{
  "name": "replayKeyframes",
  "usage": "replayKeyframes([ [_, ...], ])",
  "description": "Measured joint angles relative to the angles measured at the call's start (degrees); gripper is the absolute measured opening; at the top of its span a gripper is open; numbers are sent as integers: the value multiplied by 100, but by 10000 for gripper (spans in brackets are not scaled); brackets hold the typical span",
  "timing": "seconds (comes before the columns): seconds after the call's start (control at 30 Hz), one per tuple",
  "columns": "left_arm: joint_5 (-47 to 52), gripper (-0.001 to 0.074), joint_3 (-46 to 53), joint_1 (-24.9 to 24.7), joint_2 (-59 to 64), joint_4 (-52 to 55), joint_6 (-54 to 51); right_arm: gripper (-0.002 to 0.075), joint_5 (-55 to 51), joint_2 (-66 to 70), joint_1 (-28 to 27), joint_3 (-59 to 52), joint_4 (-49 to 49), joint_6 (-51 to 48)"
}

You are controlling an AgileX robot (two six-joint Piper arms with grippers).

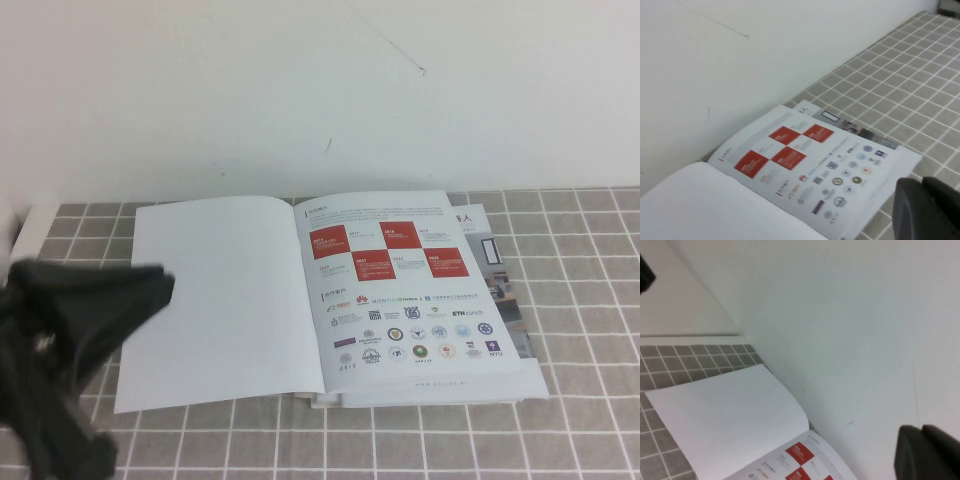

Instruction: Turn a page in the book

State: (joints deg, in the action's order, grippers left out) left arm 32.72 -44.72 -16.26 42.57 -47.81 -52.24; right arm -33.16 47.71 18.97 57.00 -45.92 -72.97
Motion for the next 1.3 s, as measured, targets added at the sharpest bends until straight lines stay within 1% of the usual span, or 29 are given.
replayKeyframes([
  [0.17, 453, -3, 758, 0, -1397, 66, 656, -2, -149, -1289, -23, -585, 778, 835],
  [0.3, 574, -3, 1238, 0, -2381, 326, 1367, -2, -174, -2324, -23, -1274, 1135, 1468],
  [0.37, 604, -3, 1420, 0, -2757, 488, 1627, -2, -63, -2695, -23, -1676, 1191, 1770],
  [0.47, 599, -3, 1746, 0, -3114, 992, 1753, -2, 391, -3055, -23, -2387, 1207, 2100],
  [0.6, 249, -3, 2122, 0, -3195, 1635, 1832, -2, 1067, -3133, -23, -3098, 1207, 2226],
  [0.7, -13, -3, 2222, 0, -3195, 1771, 1832, -2, 1183, -3133, -23, -3358, 1105, 2234],
  [0.87, -135, -3, 2259, 0, -3203, 1792, 1841, -2, 1206, -3133, -23, -3450, 943, 2234],
  [1.3, 203, -3, 2272, 0, -3203, 1792, 1841, -2, 1256, -3133, -23, -3459, 908, 2234],
])
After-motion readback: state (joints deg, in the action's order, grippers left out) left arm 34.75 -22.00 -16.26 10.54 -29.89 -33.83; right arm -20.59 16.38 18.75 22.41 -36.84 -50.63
